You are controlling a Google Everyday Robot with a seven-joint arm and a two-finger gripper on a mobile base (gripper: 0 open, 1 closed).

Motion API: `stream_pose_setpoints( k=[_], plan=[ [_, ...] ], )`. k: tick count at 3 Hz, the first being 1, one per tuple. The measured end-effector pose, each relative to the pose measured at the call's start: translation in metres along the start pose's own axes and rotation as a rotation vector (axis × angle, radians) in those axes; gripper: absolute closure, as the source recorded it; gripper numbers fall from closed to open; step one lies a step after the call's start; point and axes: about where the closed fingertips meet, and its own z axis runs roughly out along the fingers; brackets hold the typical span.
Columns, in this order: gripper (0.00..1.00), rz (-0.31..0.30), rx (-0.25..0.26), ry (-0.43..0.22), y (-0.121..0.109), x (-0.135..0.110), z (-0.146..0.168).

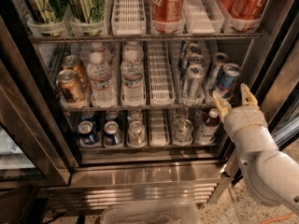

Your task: Pick redbull can from middle shelf of fridge

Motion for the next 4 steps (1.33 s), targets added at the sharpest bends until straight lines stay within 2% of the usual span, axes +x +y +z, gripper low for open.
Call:
stream_pose_setpoints(
  k=[1, 4],
  plan=[
    [0.32, 0.017, -0.001, -0.001, -0.001, 0.001, 0.007],
    [0.33, 0.081, -0.022, 0.033, -0.004, 0.012, 0.031]
  ],
)
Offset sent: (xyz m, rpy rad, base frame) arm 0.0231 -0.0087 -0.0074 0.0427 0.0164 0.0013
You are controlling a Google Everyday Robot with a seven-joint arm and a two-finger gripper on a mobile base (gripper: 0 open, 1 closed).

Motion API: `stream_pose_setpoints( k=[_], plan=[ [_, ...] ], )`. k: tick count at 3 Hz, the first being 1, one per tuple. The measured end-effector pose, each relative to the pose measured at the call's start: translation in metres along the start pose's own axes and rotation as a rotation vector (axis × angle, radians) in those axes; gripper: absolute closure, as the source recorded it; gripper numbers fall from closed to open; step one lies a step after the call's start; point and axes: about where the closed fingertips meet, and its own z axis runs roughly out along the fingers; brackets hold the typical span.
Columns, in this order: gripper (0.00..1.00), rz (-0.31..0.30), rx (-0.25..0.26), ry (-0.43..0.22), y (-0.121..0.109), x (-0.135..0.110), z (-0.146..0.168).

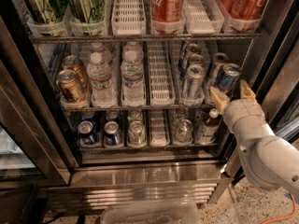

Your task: Pick redbull can from middle shelf of fridge

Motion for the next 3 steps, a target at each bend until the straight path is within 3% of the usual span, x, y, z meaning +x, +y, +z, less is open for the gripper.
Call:
stream_pose_setpoints(
  k=[1, 3],
  plan=[
    [0.34, 0.018, -0.004, 0.007, -0.0011, 0.003, 0.0076],
    [0.76, 0.034, -0.013, 0.024, -0.0003, 0.0123, 0.017]
  ],
)
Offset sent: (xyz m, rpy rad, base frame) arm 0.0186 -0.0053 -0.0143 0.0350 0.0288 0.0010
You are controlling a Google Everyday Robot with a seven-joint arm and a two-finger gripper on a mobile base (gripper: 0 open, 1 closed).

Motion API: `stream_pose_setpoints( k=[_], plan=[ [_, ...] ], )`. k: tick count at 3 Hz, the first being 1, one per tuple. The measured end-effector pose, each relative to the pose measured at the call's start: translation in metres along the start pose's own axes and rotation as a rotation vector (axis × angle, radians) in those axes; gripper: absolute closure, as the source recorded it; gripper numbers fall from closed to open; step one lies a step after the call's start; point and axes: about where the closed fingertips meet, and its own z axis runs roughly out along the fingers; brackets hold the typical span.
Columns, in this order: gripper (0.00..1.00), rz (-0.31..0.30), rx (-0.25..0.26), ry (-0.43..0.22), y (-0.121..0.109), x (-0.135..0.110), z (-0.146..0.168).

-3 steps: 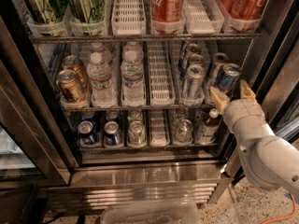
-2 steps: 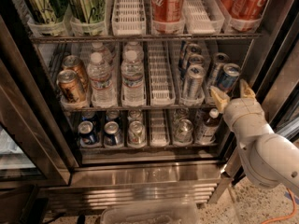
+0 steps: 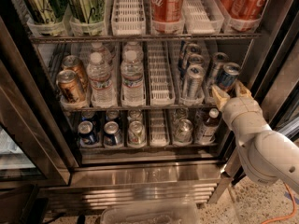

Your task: Pick redbull can from middle shelf of fridge

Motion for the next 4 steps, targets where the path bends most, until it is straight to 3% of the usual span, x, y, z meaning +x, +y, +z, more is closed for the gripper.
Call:
stream_pose_setpoints(
  k=[1, 3, 4],
  plan=[
    [0.98, 0.0, 0.0, 0.0, 0.0, 0.0, 0.0],
    [1.0, 0.01, -0.006, -0.018, 0.002, -0.008, -0.004],
    [1.0, 0.022, -0.022, -0.081, 0.005, -0.034, -0.016]
  ],
)
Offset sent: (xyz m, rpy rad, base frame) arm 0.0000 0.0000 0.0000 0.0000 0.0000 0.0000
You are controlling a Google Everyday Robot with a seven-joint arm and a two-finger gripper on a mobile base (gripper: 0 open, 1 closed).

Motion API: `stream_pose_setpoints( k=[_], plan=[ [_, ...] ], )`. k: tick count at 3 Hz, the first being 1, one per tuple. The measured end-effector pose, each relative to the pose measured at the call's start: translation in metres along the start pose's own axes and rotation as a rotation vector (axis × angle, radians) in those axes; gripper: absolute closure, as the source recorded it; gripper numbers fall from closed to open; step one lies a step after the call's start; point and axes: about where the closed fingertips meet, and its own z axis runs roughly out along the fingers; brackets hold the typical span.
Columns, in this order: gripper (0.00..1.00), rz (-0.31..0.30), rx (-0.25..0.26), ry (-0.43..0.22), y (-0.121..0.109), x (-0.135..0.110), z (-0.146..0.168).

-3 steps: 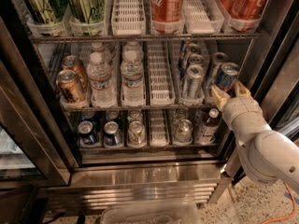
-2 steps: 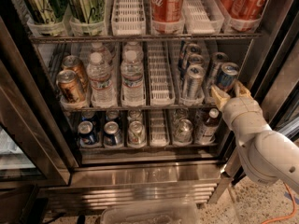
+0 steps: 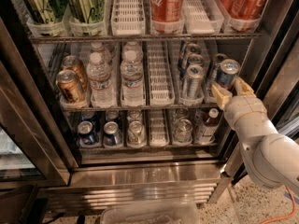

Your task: Pick redbull can from middle shelf of fridge

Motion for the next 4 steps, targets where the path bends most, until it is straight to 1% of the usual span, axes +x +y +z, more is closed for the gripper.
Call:
stream_pose_setpoints(
  k=[1, 2, 3, 4],
  plan=[
    [1.0, 0.011, -0.013, -0.056, 0.001, -0.027, -0.008],
    [1.0, 0.009, -0.021, -0.076, 0.001, -0.04, -0.014],
    [1.0, -0.016, -0.038, -0.045, 0.0, -0.044, -0.021],
    [1.0, -0.054, -0.098, 0.057, 0.0, -0.035, -0.04]
  ],
)
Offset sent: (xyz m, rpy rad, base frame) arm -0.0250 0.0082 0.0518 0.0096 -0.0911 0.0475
